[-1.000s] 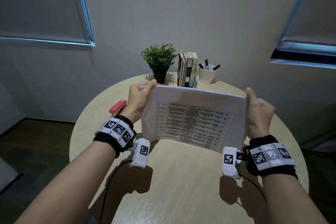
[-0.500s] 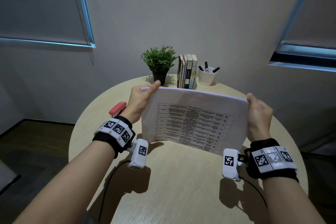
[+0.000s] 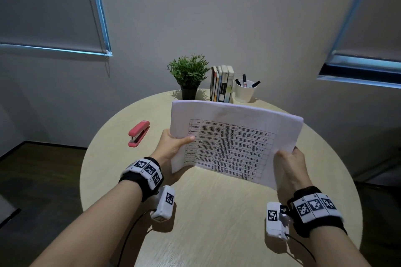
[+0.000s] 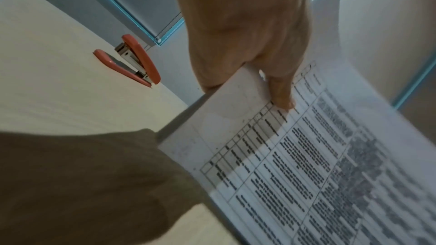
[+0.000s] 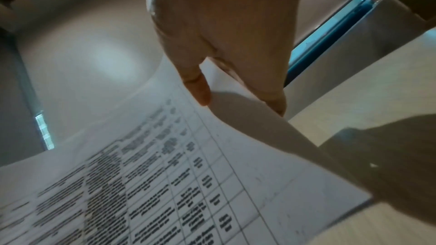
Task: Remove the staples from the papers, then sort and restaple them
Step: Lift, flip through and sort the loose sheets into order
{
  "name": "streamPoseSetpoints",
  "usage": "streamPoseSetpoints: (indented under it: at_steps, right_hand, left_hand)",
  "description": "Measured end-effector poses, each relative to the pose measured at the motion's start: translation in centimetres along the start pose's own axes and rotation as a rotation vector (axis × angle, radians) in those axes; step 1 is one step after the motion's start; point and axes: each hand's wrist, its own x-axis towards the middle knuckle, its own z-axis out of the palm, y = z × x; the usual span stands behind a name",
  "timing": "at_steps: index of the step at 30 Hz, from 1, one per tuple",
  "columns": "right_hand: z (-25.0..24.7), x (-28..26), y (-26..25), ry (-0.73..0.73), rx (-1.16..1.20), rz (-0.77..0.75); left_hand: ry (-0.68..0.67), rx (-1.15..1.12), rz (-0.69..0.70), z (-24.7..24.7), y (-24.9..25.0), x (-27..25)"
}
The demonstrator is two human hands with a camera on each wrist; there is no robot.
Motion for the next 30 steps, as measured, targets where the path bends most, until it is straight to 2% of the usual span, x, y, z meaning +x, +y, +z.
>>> streamPoseSetpoints:
  at_steps: [2,3,5,7,10,13,15,18,21,24,27,28,30]
  right_hand:
    - [-0.2,0.2,-0.1,-0.013,-0.041,-0.005]
    - [-0.4,0.7,-0.3,0.037,-0.150,-0.059]
    - [-0.6,1.4,-1.2,0.230,-0.488,-0.228]
    - [0.0,1.4,-2.7,0.335,-0.655,-0.440]
    - [2.1,0.7,-5.4,0.230,-0.784,-0.667]
    - [3.4,1.4,-7.4,0.037,-0.830,-0.711]
    - [3.5,2.0,-7.9,-0.080,-0.676,-0.686]
    - [3.7,1.6,-7.6,-0.153,-0.514,-0.646]
    - [3.3,1.1,-7.7,-0.133,-0.416,-0.603]
    - [2.6,1.3,-7.5,-0.130,-0.245,-0.431]
    - [2.8,1.4,-6.3,-0.157,0.011,-0.150]
    - [3.0,1.5,-5.7,-0.149,0.049,-0.070]
    - [3.4,2.2,-4.2,-0.085,0.058,0.055]
  left_hand:
    - [-0.011,0.019,0.005,0.1,0.5,-0.2]
    - [-0.019,0.037,0.012,0.0,1.0,-0.2]
    - [-0.036,0.094,0.039,-0.2,2.4,0.0]
    - [-0.071,0.179,0.087,-0.4,4.3,0.3]
    - [-0.126,0.392,0.207,0.2,7.9,0.7]
    - [-0.177,0.624,0.321,1.3,11.7,0.9]
    - [-0.200,0.709,0.351,1.4,13.6,0.9]
    - [-0.210,0.690,0.355,0.1,14.4,1.2]
    - [-0.095,0.643,0.356,-1.9,13.5,1.7]
    - [-0.017,0.289,0.164,-3.2,11.1,1.9]
    - [-0.178,-0.043,-0.099,-3.0,8.2,1.8]
    - [-0.248,-0.045,-0.162,-2.5,7.6,1.6]
    - [-0.325,0.111,-0.250,-1.2,6.6,1.3]
